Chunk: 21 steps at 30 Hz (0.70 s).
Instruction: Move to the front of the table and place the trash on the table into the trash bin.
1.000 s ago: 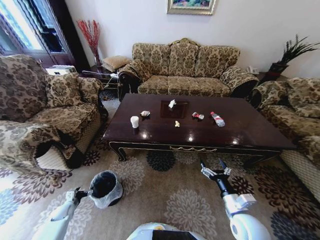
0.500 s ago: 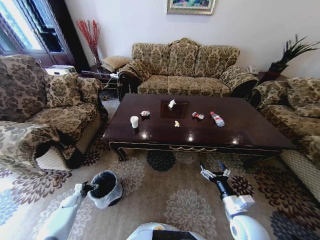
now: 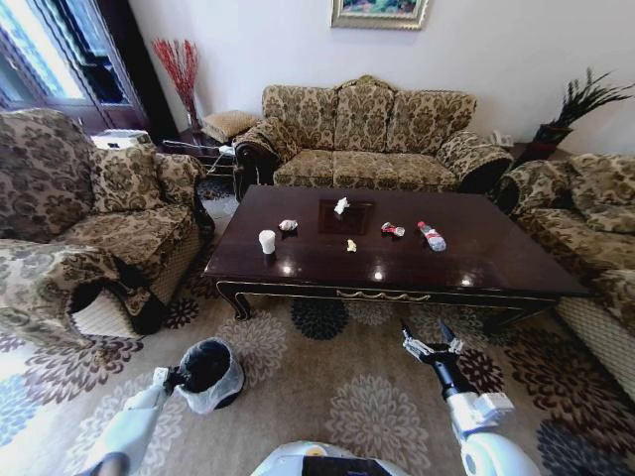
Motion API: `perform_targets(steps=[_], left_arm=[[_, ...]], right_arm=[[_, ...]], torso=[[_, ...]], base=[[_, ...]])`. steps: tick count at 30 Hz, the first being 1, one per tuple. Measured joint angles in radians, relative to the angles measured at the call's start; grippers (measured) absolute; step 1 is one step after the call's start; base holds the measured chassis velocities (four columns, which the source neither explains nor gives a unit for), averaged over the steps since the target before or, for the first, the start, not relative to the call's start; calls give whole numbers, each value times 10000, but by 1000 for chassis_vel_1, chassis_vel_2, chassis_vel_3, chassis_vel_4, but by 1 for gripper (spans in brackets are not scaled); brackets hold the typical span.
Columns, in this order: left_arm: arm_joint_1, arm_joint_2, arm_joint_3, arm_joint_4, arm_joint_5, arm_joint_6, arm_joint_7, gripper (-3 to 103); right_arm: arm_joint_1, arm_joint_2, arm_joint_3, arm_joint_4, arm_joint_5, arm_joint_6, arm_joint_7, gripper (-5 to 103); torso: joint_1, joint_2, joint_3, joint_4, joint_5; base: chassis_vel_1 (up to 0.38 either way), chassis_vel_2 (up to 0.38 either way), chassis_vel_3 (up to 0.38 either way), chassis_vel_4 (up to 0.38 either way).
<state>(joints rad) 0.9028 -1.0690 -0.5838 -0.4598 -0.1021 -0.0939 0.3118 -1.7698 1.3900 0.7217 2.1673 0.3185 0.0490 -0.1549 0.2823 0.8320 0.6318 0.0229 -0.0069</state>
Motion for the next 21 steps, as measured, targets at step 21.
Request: perform_targets(steps=[21], left_arm=[[2160, 442, -633, -2916, -1944, 886, 115, 0]], right_arm=[[198, -121, -57, 124, 261, -110, 77, 100]], torso=[[1, 0, 1, -7, -20]], base=[[0, 0, 0, 0]])
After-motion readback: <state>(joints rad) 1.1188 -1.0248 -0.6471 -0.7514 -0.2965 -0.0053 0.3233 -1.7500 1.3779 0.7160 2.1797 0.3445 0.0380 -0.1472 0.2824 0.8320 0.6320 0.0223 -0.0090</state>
